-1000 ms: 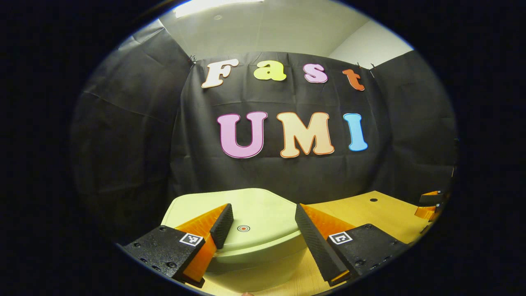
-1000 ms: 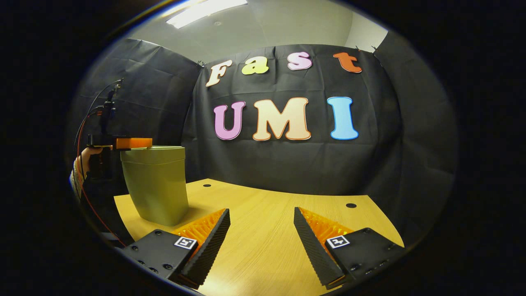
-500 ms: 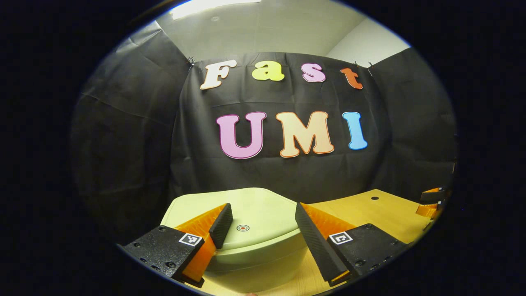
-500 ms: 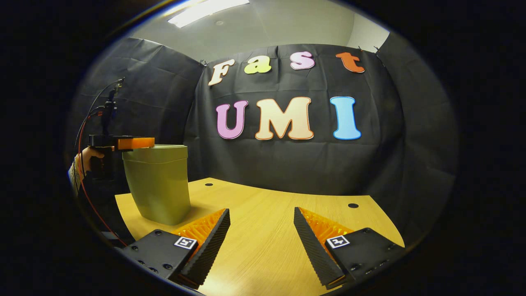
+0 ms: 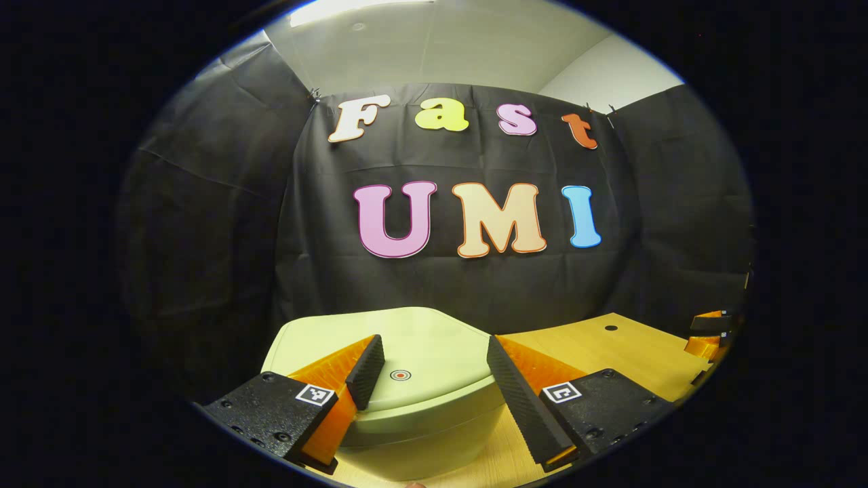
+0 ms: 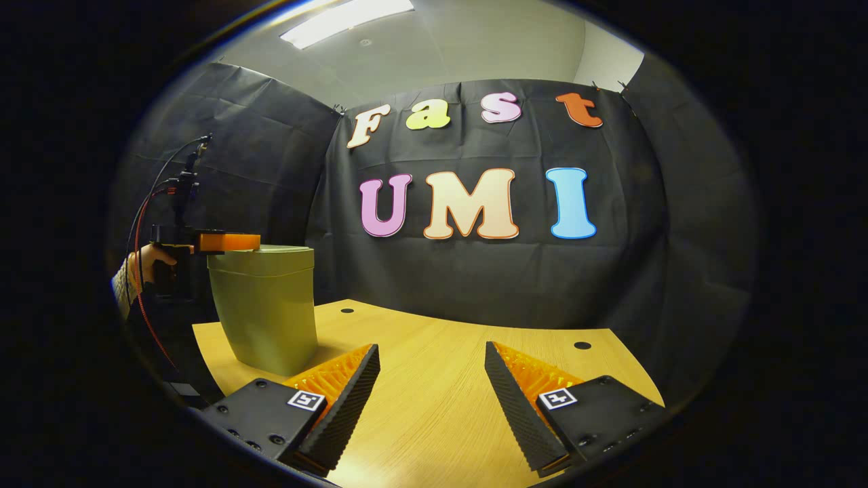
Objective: Press the lid of the desktop garbage bin to open it, pick up the crumpled paper on the desktop and throw it into the bin, then pick up the pop can on the desktop and drop it into the bin, and finally close the garbage bin lid.
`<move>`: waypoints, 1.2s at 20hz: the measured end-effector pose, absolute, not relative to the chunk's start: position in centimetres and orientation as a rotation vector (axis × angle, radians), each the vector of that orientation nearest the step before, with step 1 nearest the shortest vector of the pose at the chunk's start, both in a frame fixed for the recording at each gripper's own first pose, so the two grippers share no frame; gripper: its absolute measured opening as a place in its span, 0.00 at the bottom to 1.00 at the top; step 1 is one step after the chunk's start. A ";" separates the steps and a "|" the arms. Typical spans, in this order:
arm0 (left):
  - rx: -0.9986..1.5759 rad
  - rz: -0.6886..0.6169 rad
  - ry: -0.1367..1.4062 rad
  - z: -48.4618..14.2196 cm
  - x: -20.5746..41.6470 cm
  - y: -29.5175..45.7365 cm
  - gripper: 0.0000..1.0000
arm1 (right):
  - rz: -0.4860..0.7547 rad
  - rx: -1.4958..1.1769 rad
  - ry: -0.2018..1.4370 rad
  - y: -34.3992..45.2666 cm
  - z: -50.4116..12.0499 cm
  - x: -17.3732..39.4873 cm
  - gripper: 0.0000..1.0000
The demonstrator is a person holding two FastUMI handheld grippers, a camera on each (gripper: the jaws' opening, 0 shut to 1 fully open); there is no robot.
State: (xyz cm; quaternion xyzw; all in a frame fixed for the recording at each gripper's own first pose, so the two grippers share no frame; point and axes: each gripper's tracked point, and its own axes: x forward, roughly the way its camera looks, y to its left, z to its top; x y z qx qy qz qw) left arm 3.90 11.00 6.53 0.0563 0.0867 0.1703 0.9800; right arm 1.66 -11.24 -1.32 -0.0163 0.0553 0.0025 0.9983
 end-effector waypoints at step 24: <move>0.090 0.358 0.183 6.7 3.9 11.3 0.94 | 0.047 -0.053 0.154 -9.9 -2.7 2.5 0.98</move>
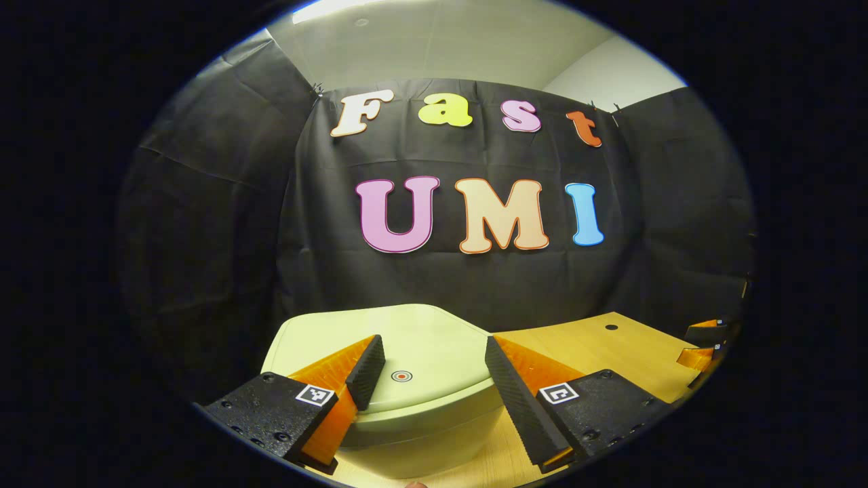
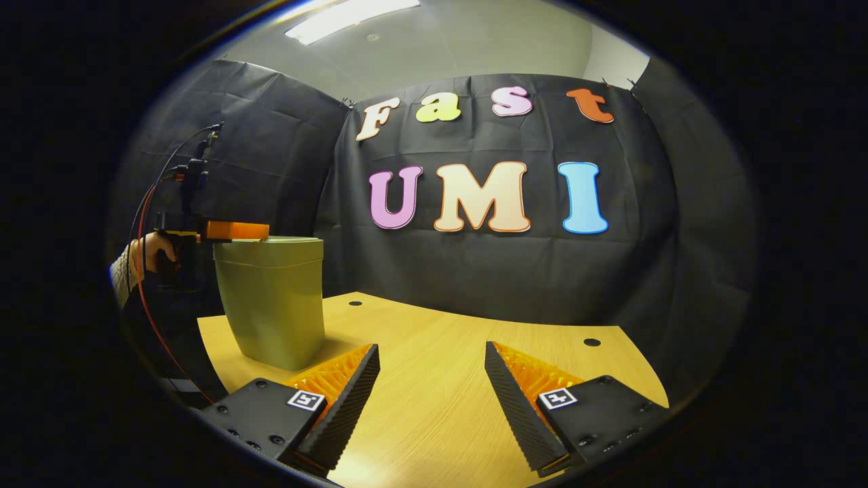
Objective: Press the lid of the desktop garbage bin to open it, pick up the crumpled paper on the desktop and throw it into the bin, then pick up the pop can on the desktop and drop it into the bin, and finally close the garbage bin lid.
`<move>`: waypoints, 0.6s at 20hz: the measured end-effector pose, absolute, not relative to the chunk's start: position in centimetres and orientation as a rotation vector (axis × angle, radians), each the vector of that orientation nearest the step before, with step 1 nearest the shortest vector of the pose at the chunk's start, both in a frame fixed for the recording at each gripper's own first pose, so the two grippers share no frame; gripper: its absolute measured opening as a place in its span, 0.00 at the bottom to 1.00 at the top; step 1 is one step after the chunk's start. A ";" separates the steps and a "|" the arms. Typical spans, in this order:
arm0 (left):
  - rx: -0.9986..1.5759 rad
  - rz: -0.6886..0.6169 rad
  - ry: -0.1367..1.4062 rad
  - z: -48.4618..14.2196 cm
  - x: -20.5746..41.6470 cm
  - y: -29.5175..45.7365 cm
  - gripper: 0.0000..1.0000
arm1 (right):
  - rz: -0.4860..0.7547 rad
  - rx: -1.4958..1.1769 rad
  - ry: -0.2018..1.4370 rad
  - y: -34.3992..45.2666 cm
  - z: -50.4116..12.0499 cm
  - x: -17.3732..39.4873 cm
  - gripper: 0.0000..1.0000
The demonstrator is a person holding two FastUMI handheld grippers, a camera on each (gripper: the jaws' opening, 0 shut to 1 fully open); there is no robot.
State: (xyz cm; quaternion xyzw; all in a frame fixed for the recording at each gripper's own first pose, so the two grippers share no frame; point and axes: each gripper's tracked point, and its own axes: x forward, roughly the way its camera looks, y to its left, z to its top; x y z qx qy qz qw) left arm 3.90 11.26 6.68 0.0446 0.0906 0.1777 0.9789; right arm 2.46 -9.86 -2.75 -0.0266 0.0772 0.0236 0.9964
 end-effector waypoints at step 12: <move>0.124 0.136 0.094 8.5 6.2 4.1 0.93 | 0.047 -0.070 0.203 -8.4 -4.5 3.7 0.98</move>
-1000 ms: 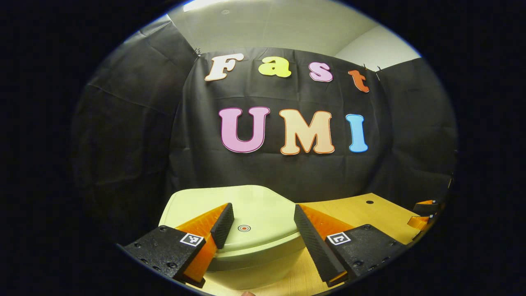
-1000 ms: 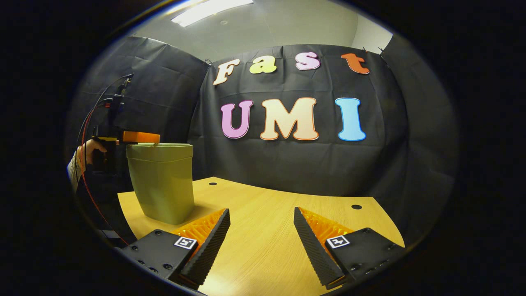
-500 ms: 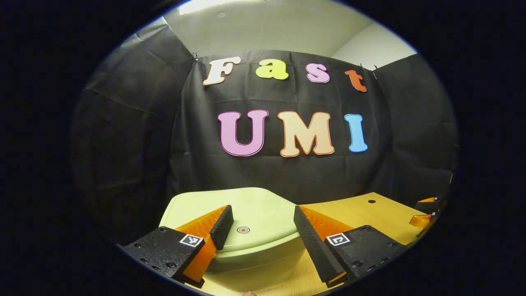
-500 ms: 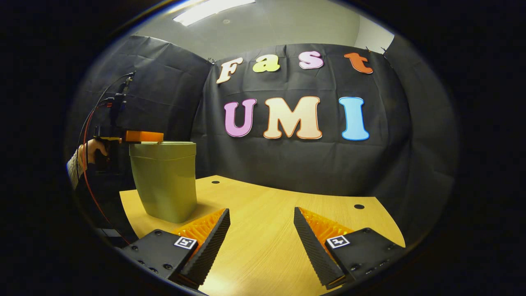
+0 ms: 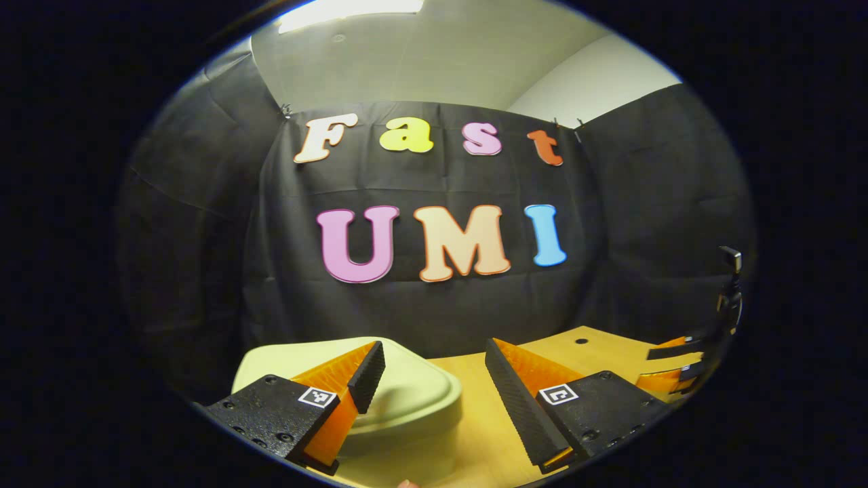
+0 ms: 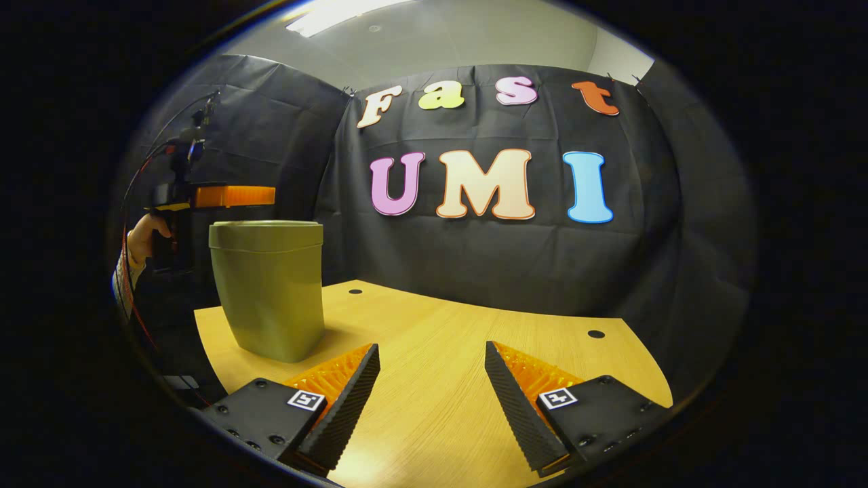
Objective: Press the lid of the desktop garbage bin to open it, pick up the crumpled paper on the desktop and throw it into the bin, then pick up the pop can on the desktop and drop it into the bin, and finally close the garbage bin lid.
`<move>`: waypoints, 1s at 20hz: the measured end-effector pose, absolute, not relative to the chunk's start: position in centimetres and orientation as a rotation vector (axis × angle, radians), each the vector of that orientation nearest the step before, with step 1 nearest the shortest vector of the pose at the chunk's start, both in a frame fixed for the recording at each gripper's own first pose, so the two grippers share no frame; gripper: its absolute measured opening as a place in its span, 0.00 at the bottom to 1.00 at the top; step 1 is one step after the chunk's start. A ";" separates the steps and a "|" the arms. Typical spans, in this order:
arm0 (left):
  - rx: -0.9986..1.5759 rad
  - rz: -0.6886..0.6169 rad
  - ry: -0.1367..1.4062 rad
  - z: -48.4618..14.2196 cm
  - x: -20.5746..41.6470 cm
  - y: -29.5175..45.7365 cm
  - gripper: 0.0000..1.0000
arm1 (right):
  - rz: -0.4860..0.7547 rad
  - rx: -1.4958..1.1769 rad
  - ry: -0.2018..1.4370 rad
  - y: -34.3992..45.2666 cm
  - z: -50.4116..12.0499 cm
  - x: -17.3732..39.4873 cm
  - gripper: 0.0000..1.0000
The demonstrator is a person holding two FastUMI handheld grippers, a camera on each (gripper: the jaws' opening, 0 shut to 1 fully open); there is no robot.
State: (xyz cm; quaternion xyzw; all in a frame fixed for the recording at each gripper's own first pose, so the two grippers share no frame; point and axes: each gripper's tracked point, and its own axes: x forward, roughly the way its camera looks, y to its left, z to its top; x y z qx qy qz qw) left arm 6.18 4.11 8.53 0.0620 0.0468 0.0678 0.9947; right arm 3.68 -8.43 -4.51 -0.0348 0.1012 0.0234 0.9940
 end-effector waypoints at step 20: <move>0.028 -0.153 0.177 -5.7 3.0 -4.4 0.94 | 0.088 -0.099 0.231 -4.6 -6.9 4.9 0.98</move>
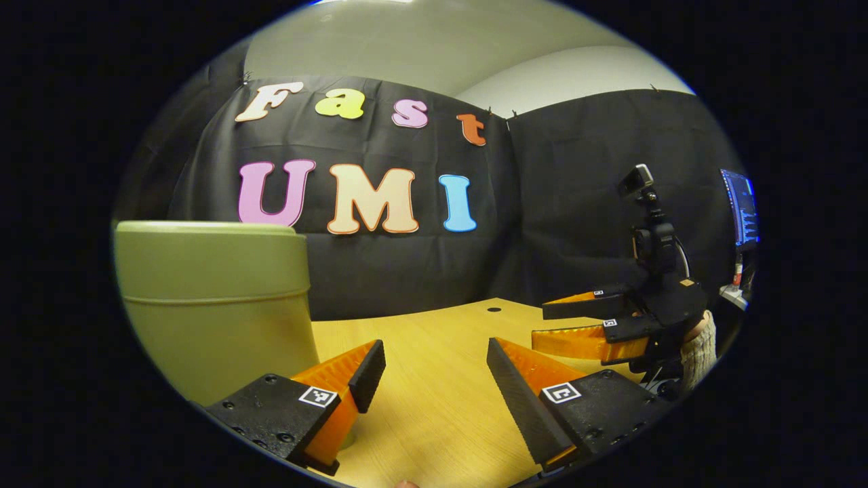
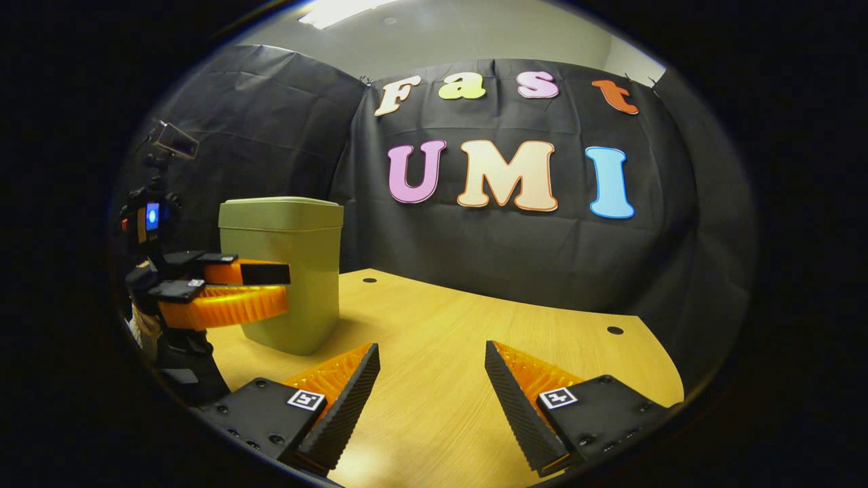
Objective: Press the lid of the desktop garbage bin to open it, pick up the crumpled paper on the desktop and throw it into the bin, then pick up the pop can on the desktop and drop it into the bin, and finally close the garbage bin lid.
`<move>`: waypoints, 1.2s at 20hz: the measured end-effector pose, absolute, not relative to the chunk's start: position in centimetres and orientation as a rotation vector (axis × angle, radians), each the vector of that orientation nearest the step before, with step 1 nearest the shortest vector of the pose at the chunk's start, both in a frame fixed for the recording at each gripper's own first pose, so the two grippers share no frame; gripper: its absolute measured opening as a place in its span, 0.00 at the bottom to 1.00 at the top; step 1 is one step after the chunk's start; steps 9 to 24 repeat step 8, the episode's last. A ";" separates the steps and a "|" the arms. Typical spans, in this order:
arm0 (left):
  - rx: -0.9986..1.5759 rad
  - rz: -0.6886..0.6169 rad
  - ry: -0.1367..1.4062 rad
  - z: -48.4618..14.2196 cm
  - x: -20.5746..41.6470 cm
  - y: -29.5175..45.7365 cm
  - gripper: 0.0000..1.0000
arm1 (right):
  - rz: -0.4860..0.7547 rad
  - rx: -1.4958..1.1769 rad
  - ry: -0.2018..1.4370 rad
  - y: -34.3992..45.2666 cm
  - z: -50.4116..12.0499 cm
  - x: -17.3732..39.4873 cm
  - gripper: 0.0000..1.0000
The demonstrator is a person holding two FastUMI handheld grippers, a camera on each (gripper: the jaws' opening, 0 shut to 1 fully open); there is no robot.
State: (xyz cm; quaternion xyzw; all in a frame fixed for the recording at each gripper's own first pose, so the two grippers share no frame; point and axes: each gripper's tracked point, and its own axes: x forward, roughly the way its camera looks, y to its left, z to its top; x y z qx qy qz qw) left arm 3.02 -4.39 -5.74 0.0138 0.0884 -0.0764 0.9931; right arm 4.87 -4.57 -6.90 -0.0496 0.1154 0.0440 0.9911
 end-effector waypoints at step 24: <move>-0.014 -0.201 0.183 -6.8 2.3 -5.2 0.93 | 0.061 -0.104 0.249 -5.4 -7.7 4.8 0.99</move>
